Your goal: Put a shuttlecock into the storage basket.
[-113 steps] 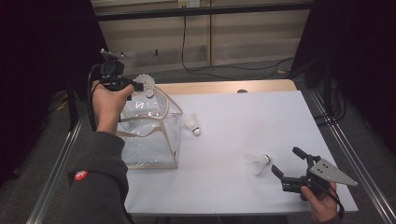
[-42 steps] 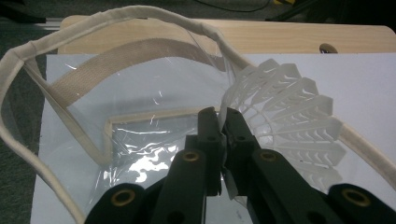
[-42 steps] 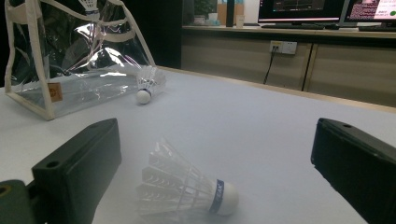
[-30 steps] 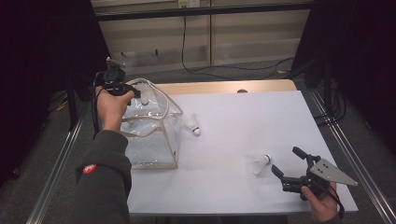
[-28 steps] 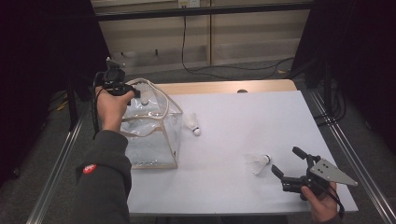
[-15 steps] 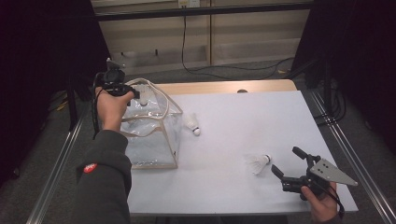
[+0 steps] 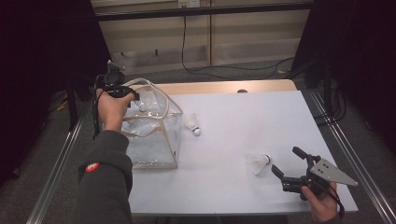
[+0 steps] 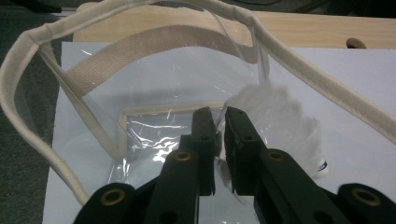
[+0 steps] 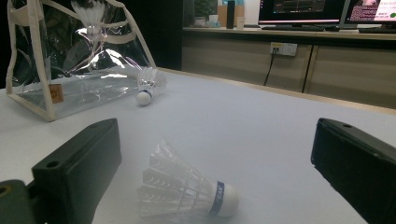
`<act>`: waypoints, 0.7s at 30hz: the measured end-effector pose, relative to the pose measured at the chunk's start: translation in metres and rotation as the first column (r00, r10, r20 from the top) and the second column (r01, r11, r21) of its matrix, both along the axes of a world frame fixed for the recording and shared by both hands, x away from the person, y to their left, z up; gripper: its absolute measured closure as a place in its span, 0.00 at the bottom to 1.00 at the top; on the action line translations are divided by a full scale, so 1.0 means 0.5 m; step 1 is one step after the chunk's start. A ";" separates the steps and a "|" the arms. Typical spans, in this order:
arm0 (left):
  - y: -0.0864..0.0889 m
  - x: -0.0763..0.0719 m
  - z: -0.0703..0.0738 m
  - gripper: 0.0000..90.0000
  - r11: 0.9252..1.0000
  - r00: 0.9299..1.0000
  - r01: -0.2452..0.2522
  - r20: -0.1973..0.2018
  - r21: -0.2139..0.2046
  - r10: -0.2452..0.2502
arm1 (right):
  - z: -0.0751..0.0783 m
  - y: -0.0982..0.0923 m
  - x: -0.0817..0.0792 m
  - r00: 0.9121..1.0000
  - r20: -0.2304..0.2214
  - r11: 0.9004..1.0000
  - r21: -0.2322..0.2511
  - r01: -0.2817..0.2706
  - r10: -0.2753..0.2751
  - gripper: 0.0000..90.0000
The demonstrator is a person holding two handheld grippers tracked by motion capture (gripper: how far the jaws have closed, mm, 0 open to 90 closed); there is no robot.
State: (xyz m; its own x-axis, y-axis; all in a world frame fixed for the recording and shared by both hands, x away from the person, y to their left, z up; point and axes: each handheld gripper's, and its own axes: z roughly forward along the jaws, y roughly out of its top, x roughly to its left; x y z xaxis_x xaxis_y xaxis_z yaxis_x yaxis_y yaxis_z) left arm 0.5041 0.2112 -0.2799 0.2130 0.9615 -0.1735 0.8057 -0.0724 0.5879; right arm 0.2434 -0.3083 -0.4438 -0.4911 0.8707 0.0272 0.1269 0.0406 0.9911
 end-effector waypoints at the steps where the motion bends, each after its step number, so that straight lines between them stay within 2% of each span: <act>1: 0.001 0.000 0.000 0.90 1.000 1.000 -0.001 -0.002 -0.001 0.001 | 0.000 0.000 0.000 1.000 0.000 1.000 0.001 0.000 0.000 0.02; 9: -0.004 -0.002 0.001 0.85 1.000 1.000 0.015 0.000 0.001 -0.015 | 0.001 0.000 0.000 1.000 0.004 1.000 -0.003 -0.001 0.001 0.02; 21: -0.014 -0.014 0.035 0.74 0.999 0.999 0.040 0.016 -0.014 -0.039 | 0.001 -0.001 0.000 1.000 0.009 1.000 -0.003 0.003 -0.003 0.02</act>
State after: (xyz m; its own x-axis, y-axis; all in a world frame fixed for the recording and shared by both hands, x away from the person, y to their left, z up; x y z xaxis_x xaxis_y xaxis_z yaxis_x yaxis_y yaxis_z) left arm 0.4972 0.2043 -0.2622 0.2535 0.9498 -0.1834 0.7931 -0.0955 0.6015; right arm 0.2433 -0.3087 -0.4434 -0.4886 0.8723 0.0208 0.1185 0.0427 0.9920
